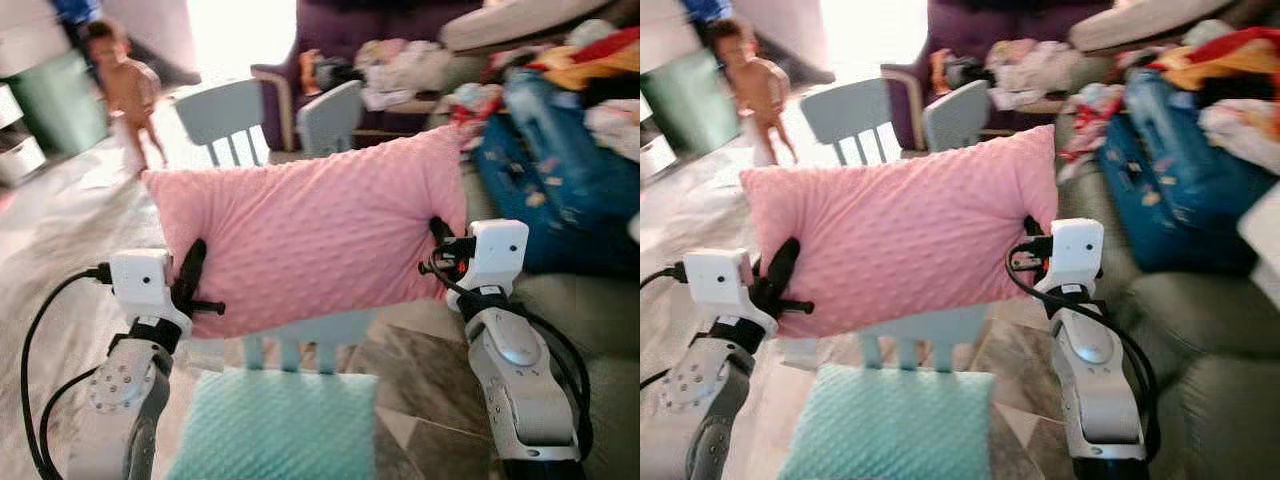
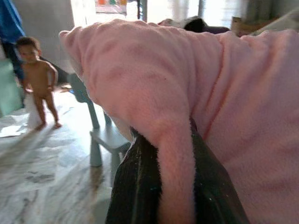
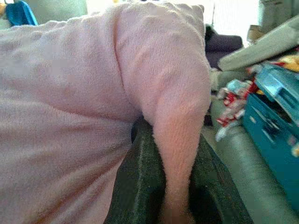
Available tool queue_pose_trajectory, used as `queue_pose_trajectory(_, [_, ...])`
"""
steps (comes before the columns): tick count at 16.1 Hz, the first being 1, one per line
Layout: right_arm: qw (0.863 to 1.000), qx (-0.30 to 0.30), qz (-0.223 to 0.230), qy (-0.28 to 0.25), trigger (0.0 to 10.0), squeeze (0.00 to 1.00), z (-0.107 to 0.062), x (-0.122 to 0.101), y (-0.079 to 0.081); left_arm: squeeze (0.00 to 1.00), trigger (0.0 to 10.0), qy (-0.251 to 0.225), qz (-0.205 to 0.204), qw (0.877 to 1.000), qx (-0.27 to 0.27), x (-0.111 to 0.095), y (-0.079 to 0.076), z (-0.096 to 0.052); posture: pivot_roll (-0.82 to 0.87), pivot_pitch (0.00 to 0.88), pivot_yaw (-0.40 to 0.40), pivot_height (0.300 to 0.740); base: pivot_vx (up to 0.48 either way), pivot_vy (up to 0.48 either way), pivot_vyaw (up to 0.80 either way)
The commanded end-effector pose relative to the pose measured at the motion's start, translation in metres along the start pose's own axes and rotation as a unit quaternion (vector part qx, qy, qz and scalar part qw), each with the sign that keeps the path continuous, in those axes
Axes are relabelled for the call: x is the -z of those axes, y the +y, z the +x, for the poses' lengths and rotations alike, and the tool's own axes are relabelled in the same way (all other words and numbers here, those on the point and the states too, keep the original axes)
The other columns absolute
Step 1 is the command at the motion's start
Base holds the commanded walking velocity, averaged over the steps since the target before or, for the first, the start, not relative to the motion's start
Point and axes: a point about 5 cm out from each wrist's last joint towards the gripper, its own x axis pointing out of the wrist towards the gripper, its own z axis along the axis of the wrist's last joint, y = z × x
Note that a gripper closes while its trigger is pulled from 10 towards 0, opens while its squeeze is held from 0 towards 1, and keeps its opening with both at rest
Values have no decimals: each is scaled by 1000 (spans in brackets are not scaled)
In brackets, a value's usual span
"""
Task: Move the pillow to the sofa
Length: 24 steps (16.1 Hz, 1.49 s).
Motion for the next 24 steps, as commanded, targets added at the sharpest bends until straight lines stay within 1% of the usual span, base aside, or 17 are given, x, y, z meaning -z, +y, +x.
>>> queue_pose_trajectory(1, [1000, -9, -3, 3, 4588, 0, 0, -2, 2, 0, 1882, 8, 0, 1000, -18, -1, 6, -2, -66, 0, 22, 740, 0, 0, 0])
queue_pose_trajectory(2, [1000, -14, -5, 8, 8078, 0, -1, -1, 4, 0, 2157, 11, 5, 1000, -19, 0, 8, -3, -65, 0, 19, 740, 0, 0, 0])
queue_pose_trajectory(3, [1000, -20, -8, 17, 10000, 0, -3, 1, 5, 0, 4863, 21, 7, 999, -24, 3, 9, -4, -67, 0, 17, 740, 0, 0, 0])
queue_pose_trajectory(4, [999, -24, -6, 26, 10000, 0, -5, 3, 5, 0, 10000, 29, 5, 999, -22, 5, 8, -5, -69, 0, 13, 740, 0, 0, 0])
queue_pose_trajectory(5, [999, -27, -6, 31, 10000, 0, -7, 4, 5, 0, 10000, 30, 4, 999, -18, 4, 5, -3, -76, 0, 6, 740, 0, 0, 0])
queue_pose_trajectory(8, [999, -29, -5, 41, 10000, 0, -11, 6, 4, 0, 10000, 37, -3, 999, -29, 7, 1, 0, -89, 0, 0, 740, 0, 0, 0])
queue_pose_trajectory(9, [999, -30, -6, 42, 10000, 0, -11, 6, 5, 0, 10000, 38, -6, 999, -28, 8, -1, 1, -90, 0, 0, 740, 0, 0, 0])
queue_pose_trajectory(11, [999, -30, -7, 39, 10000, 0, -8, 2, 4, 0, 10000, 25, 6, 1000, -12, 2, -8, 5, -102, 0, 1, 740, 0, 0, 0])
queue_pose_trajectory(14, [999, -26, -7, 43, 10000, 0, -10, 2, 0, 0, 10000, 35, 11, 999, -10, 4, -7, 4, -103, 0, 6, 740, 0, 0, 0])
queue_pose_trajectory(16, [999, -23, -2, 49, 10000, 0, -13, 5, 2, 0, 10000, 37, 13, 999, -12, 5, -6, 2, -99, 0, 6, 740, 0, 0, 0])
queue_pose_trajectory(19, [998, -30, 1, 51, 10000, 0, -13, 5, 5, 0, 10000, 39, 15, 999, -15, 5, -7, 0, -95, 0, 3, 740, 0, 0, 0])
queue_pose_trajectory(24, [998, -26, -3, 52, 10000, 0, -11, 4, 2, 0, 10000, 44, 13, 999, -12, 8, -9, 0, -103, 0, 4, 740, 0, 0, 0])
